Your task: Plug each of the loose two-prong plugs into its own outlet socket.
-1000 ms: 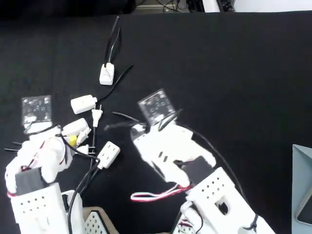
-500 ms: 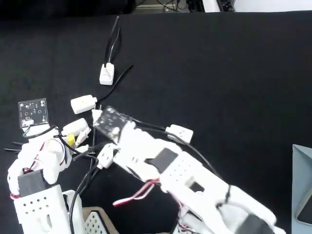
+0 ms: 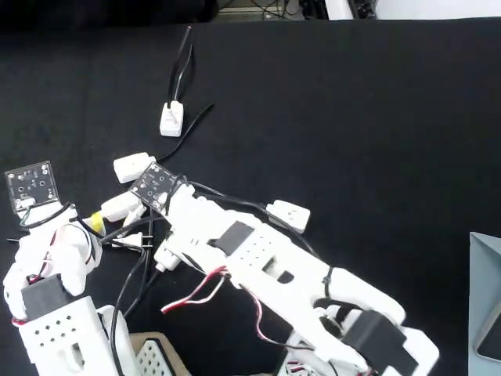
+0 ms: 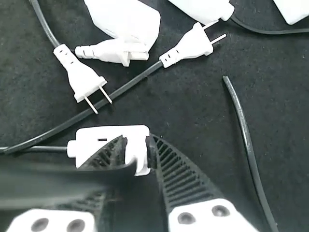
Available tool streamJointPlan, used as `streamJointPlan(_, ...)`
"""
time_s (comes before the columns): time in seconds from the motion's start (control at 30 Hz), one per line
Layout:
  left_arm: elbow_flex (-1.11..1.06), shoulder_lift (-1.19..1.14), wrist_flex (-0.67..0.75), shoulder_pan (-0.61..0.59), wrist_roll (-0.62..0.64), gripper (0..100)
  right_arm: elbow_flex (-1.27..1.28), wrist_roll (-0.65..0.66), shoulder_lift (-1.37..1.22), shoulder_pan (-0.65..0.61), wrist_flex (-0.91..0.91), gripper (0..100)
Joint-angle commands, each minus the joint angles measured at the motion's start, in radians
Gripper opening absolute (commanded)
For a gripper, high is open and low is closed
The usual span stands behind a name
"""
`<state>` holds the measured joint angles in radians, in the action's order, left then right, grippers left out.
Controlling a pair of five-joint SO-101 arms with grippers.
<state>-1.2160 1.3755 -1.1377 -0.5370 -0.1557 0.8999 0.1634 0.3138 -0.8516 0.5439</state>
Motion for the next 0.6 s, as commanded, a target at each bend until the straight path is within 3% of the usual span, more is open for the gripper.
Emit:
streamJointPlan(0.0, 0.004, 0.008, 0.02, -0.01, 0.008, 25, -0.079, 0.011, -0.047, -0.008, -0.018, 1.1)
streamJointPlan(0.4, 0.004, 0.006, 0.012, -0.01, 0.008, 25, -0.042, 0.012, -0.087, -0.008, -0.021, 1.1)
streamJointPlan(0.57, 0.004, 0.006, 0.012, -0.01, 0.008, 25, 0.068, 0.012, -0.087, -0.008, -0.167, 1.1)
